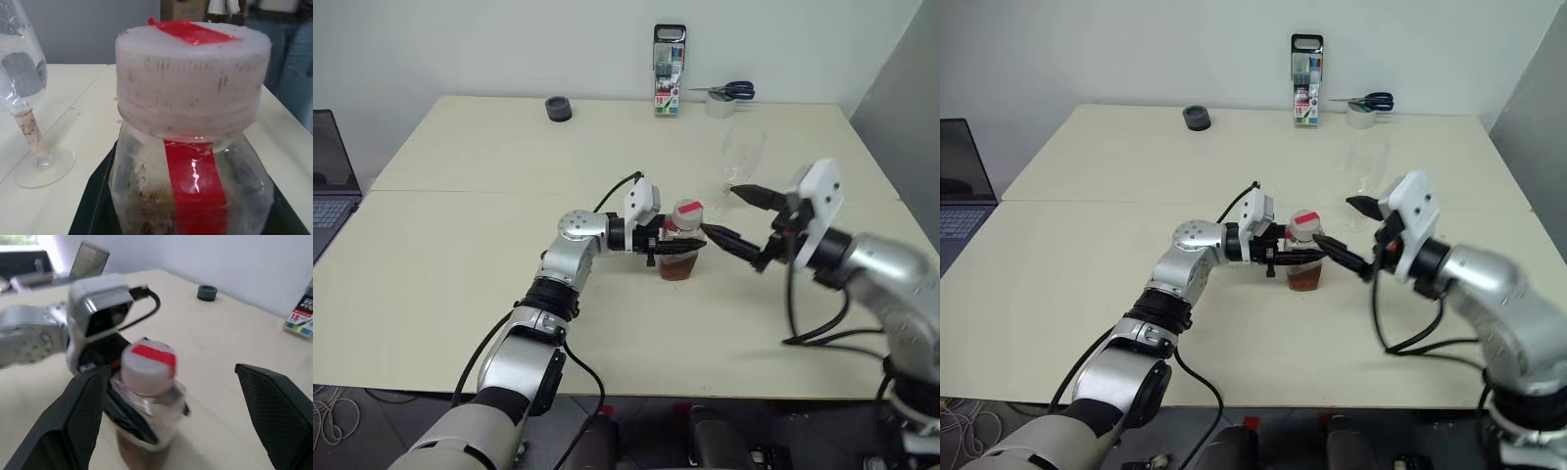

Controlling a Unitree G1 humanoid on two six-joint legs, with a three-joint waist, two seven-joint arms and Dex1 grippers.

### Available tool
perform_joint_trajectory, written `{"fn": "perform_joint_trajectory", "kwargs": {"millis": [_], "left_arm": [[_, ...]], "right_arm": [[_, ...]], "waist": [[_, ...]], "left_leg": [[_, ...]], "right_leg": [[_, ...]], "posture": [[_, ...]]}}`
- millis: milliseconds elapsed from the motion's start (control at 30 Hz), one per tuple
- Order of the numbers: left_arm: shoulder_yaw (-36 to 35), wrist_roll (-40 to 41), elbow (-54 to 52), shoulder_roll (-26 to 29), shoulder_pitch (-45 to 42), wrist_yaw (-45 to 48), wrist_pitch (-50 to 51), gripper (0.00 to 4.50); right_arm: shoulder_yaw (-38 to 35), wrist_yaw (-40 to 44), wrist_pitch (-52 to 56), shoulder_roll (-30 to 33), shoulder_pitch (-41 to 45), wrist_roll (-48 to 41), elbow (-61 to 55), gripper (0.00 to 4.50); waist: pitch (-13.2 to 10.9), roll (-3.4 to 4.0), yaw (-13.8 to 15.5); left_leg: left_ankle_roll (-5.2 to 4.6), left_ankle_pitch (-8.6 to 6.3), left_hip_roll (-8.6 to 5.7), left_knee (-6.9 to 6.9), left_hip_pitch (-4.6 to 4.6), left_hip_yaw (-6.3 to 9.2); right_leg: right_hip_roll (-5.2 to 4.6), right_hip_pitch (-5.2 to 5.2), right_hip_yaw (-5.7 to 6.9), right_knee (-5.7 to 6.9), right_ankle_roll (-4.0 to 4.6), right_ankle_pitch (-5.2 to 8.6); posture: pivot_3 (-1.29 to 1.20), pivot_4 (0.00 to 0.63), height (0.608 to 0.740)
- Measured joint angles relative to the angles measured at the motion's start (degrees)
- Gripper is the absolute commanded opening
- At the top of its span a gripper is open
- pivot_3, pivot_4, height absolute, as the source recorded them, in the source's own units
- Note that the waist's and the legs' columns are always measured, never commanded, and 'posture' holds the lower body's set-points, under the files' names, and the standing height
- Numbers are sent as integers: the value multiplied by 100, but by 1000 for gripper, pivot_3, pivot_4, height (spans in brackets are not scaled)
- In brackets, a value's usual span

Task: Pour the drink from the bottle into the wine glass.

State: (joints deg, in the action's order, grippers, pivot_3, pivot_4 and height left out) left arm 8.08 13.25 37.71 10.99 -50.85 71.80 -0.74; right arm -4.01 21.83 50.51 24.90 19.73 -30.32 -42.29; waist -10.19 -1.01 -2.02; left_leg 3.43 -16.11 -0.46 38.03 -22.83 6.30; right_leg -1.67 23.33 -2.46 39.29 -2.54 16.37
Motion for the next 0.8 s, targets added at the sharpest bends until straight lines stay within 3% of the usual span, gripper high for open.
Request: {"fn": "perform_joint_trajectory", "kwargs": {"millis": [100,267,733,800], "left_arm": [[-6,-32,136,-18,-100,-88,-136,1692],[-51,-45,342,-60,-193,-137,-319,1692],[-60,-91,370,-114,-206,-189,-411,1692],[-60,-101,370,-115,-206,-218,-432,1692]], "right_arm": [[538,-884,-26,-400,-4,628,-150,4334],[1072,-1459,-128,-760,54,1261,-72,4334],[1252,-1704,-638,-1306,380,1870,698,4334],[1259,-1680,-656,-1356,381,1882,723,3778]], "waist": [[0,0,2],[1,0,-3],[1,1,-52],[1,1,-56]], "left_leg": [[0,0,-3,7,3,-1],[7,4,-2,3,4,2],[16,9,-2,3,4,3],[15,9,-2,3,4,3]], "right_leg": [[0,0,-1,9,-1,0],[2,0,2,9,0,0],[2,0,2,12,0,0],[2,0,2,12,0,0]], "posture": [[0,150,740],[0,150,740],[0,150,740],[0,150,740]]}}
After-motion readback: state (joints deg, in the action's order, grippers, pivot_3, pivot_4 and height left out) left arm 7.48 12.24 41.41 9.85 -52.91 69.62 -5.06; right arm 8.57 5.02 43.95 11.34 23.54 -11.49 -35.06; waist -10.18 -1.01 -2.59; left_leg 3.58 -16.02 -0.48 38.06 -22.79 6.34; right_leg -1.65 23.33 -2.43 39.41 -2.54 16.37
